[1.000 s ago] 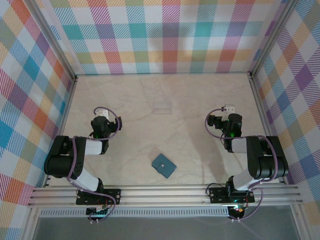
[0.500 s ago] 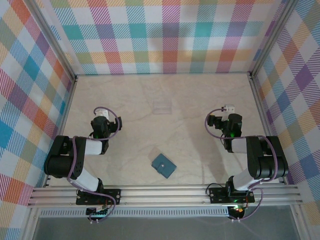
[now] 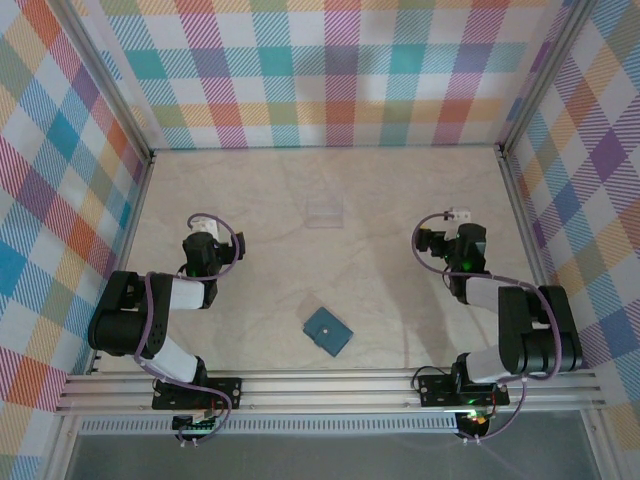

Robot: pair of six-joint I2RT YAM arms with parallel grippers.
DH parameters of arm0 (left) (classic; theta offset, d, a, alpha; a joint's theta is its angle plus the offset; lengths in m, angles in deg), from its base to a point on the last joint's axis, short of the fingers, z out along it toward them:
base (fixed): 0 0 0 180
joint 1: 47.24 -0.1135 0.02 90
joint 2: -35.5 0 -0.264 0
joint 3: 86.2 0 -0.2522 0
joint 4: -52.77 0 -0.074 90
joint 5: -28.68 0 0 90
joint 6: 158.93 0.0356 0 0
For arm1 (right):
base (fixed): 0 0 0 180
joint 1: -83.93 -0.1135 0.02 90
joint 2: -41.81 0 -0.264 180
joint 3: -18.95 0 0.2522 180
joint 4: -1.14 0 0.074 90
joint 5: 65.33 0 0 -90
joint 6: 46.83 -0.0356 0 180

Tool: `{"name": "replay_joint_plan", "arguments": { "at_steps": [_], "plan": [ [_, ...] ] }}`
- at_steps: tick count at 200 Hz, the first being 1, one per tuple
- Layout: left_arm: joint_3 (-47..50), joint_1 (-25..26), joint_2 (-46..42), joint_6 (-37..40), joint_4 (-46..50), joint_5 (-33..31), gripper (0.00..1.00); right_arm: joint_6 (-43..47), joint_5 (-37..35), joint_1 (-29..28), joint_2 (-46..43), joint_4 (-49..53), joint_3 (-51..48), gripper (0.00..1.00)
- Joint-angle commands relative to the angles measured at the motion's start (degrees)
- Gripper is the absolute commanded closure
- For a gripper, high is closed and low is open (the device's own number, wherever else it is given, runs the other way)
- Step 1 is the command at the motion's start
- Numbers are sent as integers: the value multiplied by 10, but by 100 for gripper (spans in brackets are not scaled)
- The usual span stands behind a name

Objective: Take the credit cards out of the card holder

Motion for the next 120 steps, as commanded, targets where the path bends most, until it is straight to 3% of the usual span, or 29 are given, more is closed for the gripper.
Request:
{"name": "replay_joint_plan", "arguments": {
  "at_steps": [1, 28, 53, 76, 103, 120],
  "plan": [
    [-14, 0, -20, 6, 26, 1, 0, -32, -3, -10, -42, 164, 65, 0],
    [-79, 25, -92, 3, 205, -44, 0, -78, 29, -26, -87, 320, 119, 0],
    [-130, 49, -149, -59, 336, -76, 0, -111, 58, -54, -111, 451, 169, 5],
    [-196, 57, -172, -149, 488, -53, 0, -131, 71, -104, -135, 532, 197, 9],
    [-267, 60, -173, -206, 638, 41, 0, -158, 85, -164, -147, 625, 223, 15],
    [-318, 60, -168, -255, 738, 44, 0, -167, 97, -206, -147, 668, 233, 17]
  ]
}}
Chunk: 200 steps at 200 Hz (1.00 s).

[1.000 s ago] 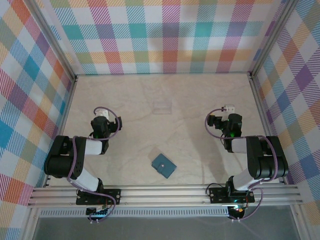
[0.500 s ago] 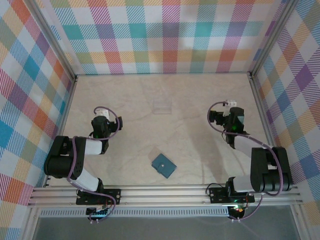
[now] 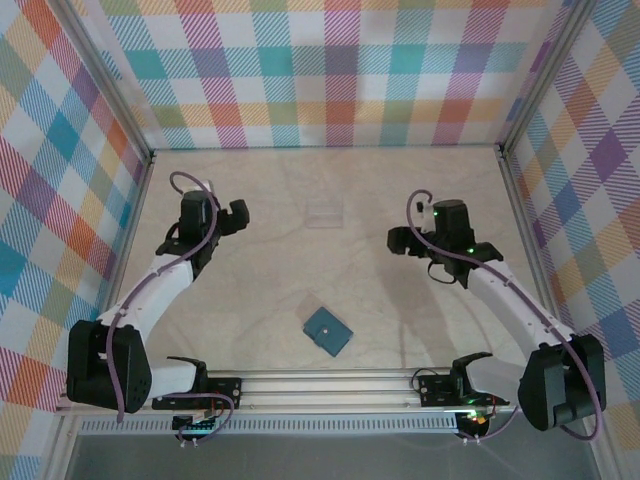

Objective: Take the credit cards out of the card holder

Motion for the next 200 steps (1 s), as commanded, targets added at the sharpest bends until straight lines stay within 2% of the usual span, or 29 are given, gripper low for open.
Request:
{"name": "replay_joint_plan", "arguments": {
  "at_steps": [1, 26, 74, 118, 164, 200],
  "plan": [
    [-60, 5, 1, -93, 218, 44, 0, -33, 29, -45, -9, 123, 26, 17],
    [-118, 4, 12, -85, 320, 82, 0, -53, 31, -113, -5, 157, 29, 17],
    [-143, 4, -8, -35, 405, 135, 0, -69, -3, -262, 59, 200, 59, 16],
    [-130, 4, -36, 5, 425, 117, 0, -42, -27, -378, 184, 229, 132, 13],
    [-122, 3, -45, 26, 432, 79, 0, 6, -42, -438, 307, 261, 218, 10],
    [-117, 1, -47, 28, 426, 90, 0, 25, -44, -454, 366, 276, 258, 9]
  ]
}}
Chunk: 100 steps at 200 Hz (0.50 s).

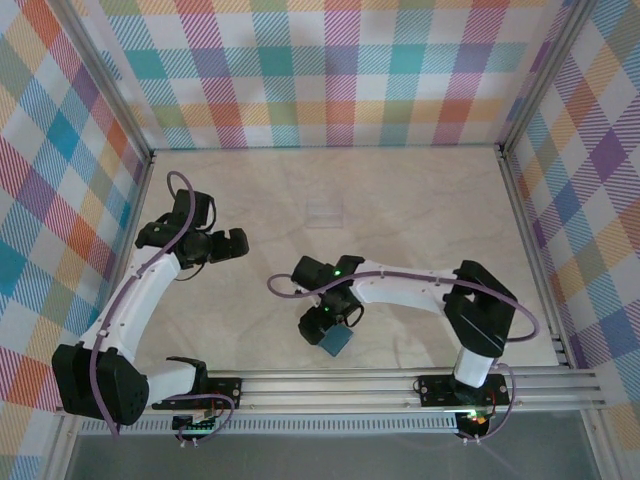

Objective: Take the credit cards out of the card holder

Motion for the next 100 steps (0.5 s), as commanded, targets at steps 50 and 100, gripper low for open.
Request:
{"name": "replay_joint_plan", "arguments": {
  "at_steps": [50, 100],
  "plan": [
    [10, 1, -13, 4, 15, -29, 0, 44, -25, -20, 83, 70, 58, 8],
    [11, 2, -10, -2, 17, -15, 0, 34, -35, -28, 98, 77, 48, 11]
  ]
}}
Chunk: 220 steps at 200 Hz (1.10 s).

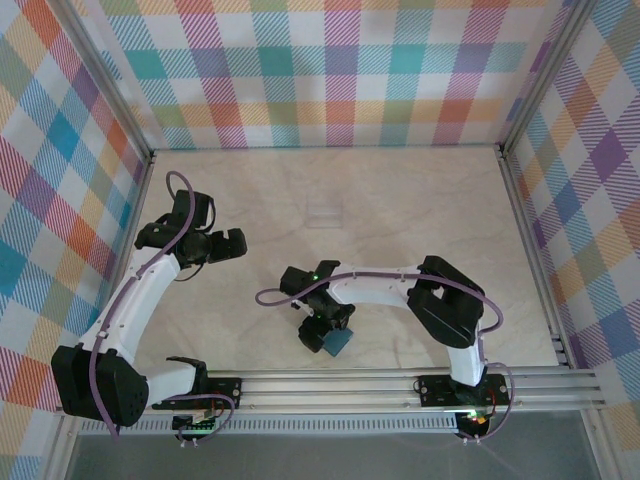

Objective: Take the credit cards out of the card holder

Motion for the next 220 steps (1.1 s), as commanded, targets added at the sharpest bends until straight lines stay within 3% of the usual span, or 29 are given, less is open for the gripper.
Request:
{"name": "replay_joint_plan", "arguments": {
  "at_steps": [1, 41, 117, 165, 220],
  "plan": [
    [10, 2, -9, -6, 17, 2, 0, 0, -11, -8, 6, 23, 3, 11],
    [12, 4, -12, -14, 21, 15, 0, -13, -20, -8, 6, 14, -5, 15],
    [47, 28, -13, -75, 7, 40, 0, -104, -44, -1, -15, 5, -4, 35],
    [65, 62, -9, -108, -10, 64, 2, -250, -36, 47, -17, -5, 16, 37],
    [83, 102, 3, -136, -32, 84, 3, -342, -28, 95, 32, -11, 81, 32]
  ]
}}
